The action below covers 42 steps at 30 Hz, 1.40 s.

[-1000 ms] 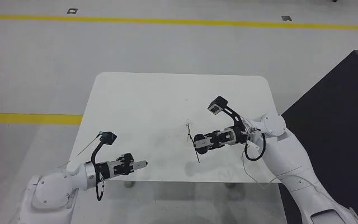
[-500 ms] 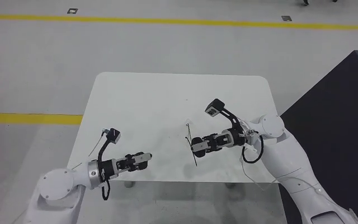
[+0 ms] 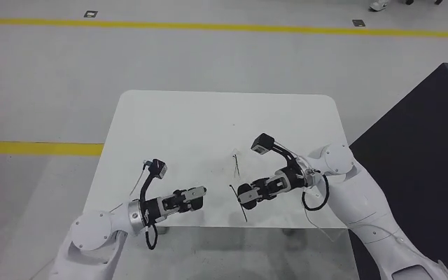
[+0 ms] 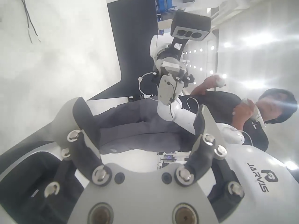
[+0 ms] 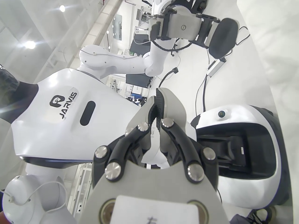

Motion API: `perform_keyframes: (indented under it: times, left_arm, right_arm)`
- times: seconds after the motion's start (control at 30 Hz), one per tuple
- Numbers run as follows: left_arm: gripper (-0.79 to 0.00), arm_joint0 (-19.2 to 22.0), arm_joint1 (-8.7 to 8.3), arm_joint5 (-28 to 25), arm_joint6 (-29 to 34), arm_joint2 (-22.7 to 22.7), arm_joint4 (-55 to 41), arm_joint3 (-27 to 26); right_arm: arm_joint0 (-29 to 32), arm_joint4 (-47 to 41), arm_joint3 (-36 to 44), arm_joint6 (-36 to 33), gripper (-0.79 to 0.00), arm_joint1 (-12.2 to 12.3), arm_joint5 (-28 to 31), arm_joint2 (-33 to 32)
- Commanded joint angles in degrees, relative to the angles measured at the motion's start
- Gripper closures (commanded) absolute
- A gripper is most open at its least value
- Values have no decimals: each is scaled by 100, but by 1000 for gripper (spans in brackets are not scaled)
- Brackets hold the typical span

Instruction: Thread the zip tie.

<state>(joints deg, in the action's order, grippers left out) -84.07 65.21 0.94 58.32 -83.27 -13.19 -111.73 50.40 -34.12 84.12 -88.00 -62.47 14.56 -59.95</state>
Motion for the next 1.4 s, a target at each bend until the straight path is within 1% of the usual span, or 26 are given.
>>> perform_keyframes:
  times: [0.0,0.13,0.43,0.53,0.63,0.77,0.83,1.0,1.1,1.17,1.27,1.3,1.33,1.37]
  left_arm:
    - [-785,53,-4,139,108,42,-260,14]
    - [-785,244,-28,462,419,133,-478,-28]
    - [-785,231,-26,477,402,148,-503,-21]
    - [-785,225,-1,667,77,294,-780,-71]
    - [-785,270,41,670,-339,401,-1231,-108]
    - [-785,331,71,515,-814,473,-1399,-114]
    - [-785,359,78,446,-975,532,-1322,-117]
    - [-782,372,83,375,-1149,740,-1069,-105]
    - [-745,373,83,362,-1226,792,-1045,-80]
    - [-696,359,79,372,-1230,812,-1032,-85]
    - [-674,349,75,372,-1273,872,-957,-127]
    - [-656,345,74,367,-1297,885,-927,-136]
    - [-600,341,72,360,-1313,896,-907,-148]
    - [-582,337,71,350,-1333,904,-899,-152]
  right_arm:
    - [-56,63,-32,0,0,10,2,69]
    - [-123,70,-137,0,0,16,33,182]
    - [-158,74,-152,0,0,15,58,202]
    - [-158,74,-152,0,0,15,58,202]
    - [-158,74,-152,0,0,15,58,202]
    - [-158,74,-152,0,0,15,58,202]
    - [-158,74,-152,0,0,15,58,202]
    - [-158,74,-152,0,0,15,58,202]
    - [-158,74,-152,0,0,15,58,202]
    - [-158,74,-152,0,0,15,58,202]
    - [-158,74,-152,0,0,15,58,202]
    - [-158,74,-152,0,0,15,58,202]
    - [-158,74,-152,0,0,15,58,202]
    - [-158,74,-152,0,0,15,58,202]
